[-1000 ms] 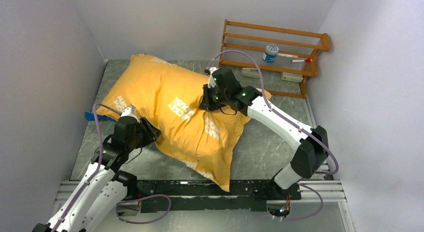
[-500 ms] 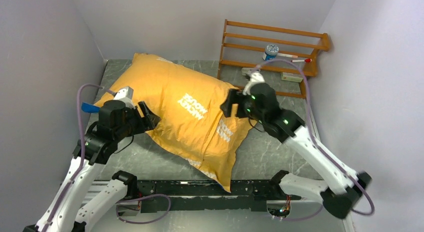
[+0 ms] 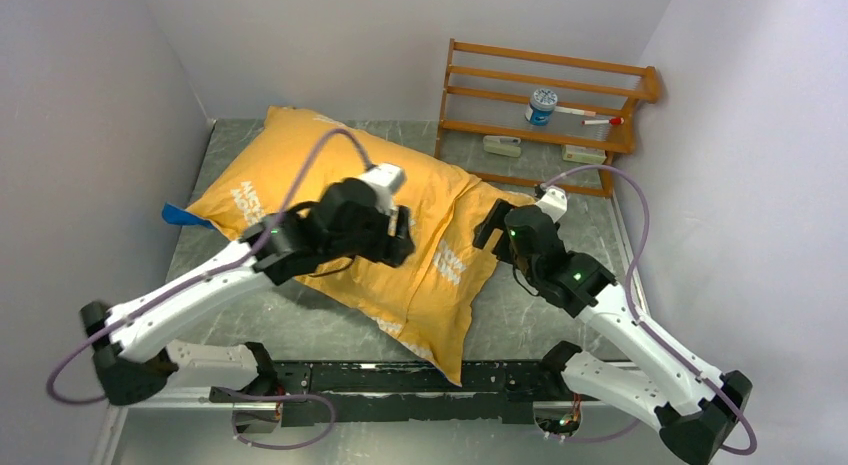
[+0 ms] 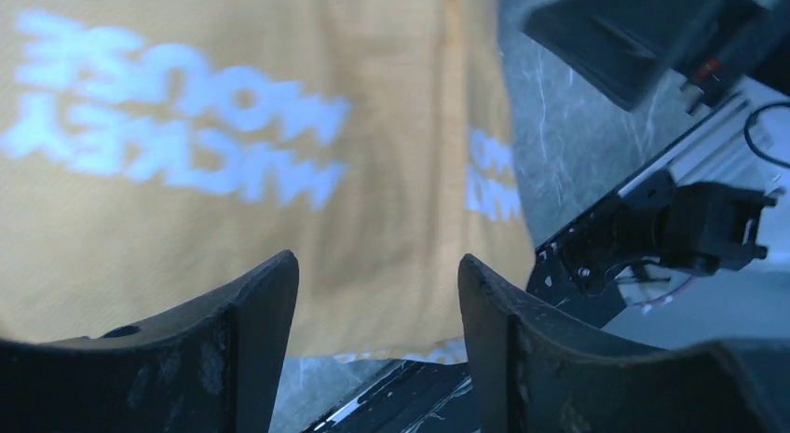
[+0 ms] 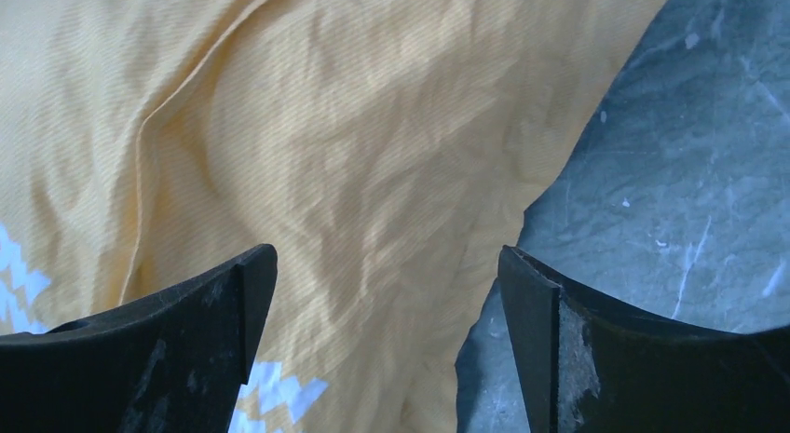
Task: Remove the pillowcase from the pillow
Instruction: Turn over the pillow at the center of the board, then remove the pillow from the pillowcase.
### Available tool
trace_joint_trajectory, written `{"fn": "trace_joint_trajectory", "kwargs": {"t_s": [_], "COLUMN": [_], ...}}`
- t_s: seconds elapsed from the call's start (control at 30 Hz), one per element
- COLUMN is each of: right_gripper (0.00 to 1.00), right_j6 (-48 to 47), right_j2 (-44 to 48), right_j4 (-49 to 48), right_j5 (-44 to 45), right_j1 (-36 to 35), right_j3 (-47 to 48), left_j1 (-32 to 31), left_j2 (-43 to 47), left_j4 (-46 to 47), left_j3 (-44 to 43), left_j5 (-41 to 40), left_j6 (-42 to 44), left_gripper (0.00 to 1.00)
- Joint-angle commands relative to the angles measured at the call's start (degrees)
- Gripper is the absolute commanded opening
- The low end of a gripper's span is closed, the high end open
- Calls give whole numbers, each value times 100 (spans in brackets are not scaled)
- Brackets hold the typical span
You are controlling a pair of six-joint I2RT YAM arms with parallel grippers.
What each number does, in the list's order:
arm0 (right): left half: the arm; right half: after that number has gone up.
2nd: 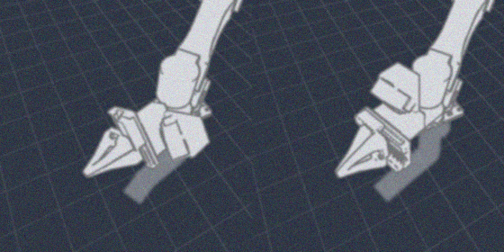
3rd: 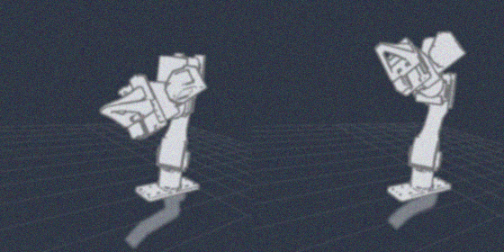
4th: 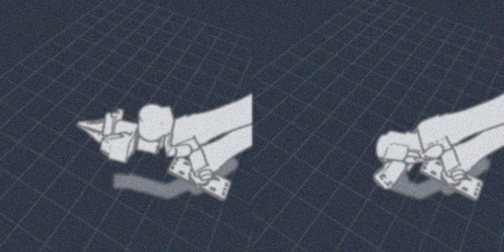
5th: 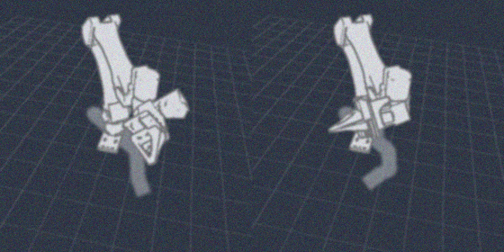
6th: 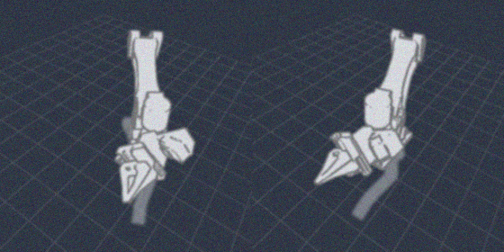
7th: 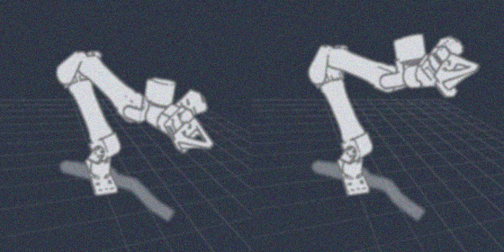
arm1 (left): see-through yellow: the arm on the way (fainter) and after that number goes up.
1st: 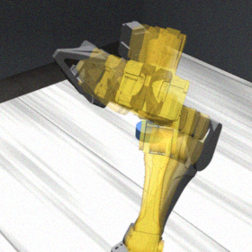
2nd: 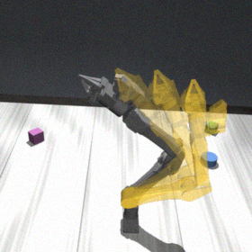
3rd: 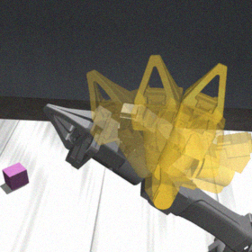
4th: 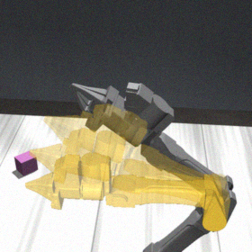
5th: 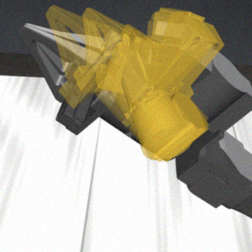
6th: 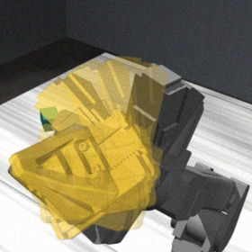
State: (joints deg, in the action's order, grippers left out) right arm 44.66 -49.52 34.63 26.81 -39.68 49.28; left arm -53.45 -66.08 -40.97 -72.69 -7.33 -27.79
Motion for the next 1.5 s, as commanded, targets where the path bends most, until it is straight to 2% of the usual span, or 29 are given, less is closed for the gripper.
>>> {"fn": "trace_joint_trajectory", "kwargs": {"t_s": [0.0, 0.1, 0.17, 0.23, 0.47, 0.6, 0.67, 0.77, 0.83, 0.93, 1.03, 1.1, 1.27, 1.37, 1.43, 1.47], "right_gripper": [92, 93, 94, 94, 88, 86, 86, 86, 86, 86, 86, 86, 86, 86, 86, 86], "right_j6": [682, 1214, 1099, 774, 707, 668, 736, 830, 955, 1026, 1012, 969, 889, 816, 742, 678], "right_j2": [-219, -335, -266, -77, 1124, 1528, 1533, 1337, 1149, 912, 865, 900, 978, 958, 903, 874], "right_j4": [436, 1140, 1278, 1152, 507, 206, 207, 321, 468, 506, 398, 298, 293, 333, 320, 294], "right_j5": [608, 1261, 1544, 1631, 1795, 1680, 1658, 1580, 1532, 1397, 1261, 1204, 1255, 1268, 1213, 1160], "right_j1": [52, 48, 48, 48, 46, 45, 47, 48, 48, 48, 48, 46, 48, 47, 42, 52], "right_j3": [246, 514, 536, 480, -109, -398, -459, -415, -355, -277, -296, -353, -398, -381, -356, -332], "left_j1": [-973, -1415, -1591, -1645, -1651, -1652, -1655, -1651, -1643, -1640, -1591, -1537, -1528, -1512, -1486, -1484], "left_j2": [-925, -1443, -1656, -1807, -2149, -2179, -2086, -1742, -1508, -1492, -1885, -2140, -2202, -2281, -2404, -2455], "left_j4": [52, 32, 28, -12, -435, -497, -398, 241, 707, 741, 6, -251, 310, 139, -331, -724], "left_j3": [-691, -1161, -1273, -1323, -1433, -1411, -1354, -1071, -838, -776, -1126, -1347, -1142, -1168, -1355, -1474], "left_j5": [-1317, -1571, -1791, -2043, -2947, -3001, -2810, -2165, -1836, -1795, -2163, -2128, -1612, -1955, -2334, -2541], "left_j6": [198, 339, 352, 334, -16, -32, -35, 160, 231, 265, 4, -72, 2, -262, -477, -660], "left_gripper": [65, 63, 60, 58, 49, 44, 47, 59, 64, 65, 53, 50, 51, 49, 39, 27]}}
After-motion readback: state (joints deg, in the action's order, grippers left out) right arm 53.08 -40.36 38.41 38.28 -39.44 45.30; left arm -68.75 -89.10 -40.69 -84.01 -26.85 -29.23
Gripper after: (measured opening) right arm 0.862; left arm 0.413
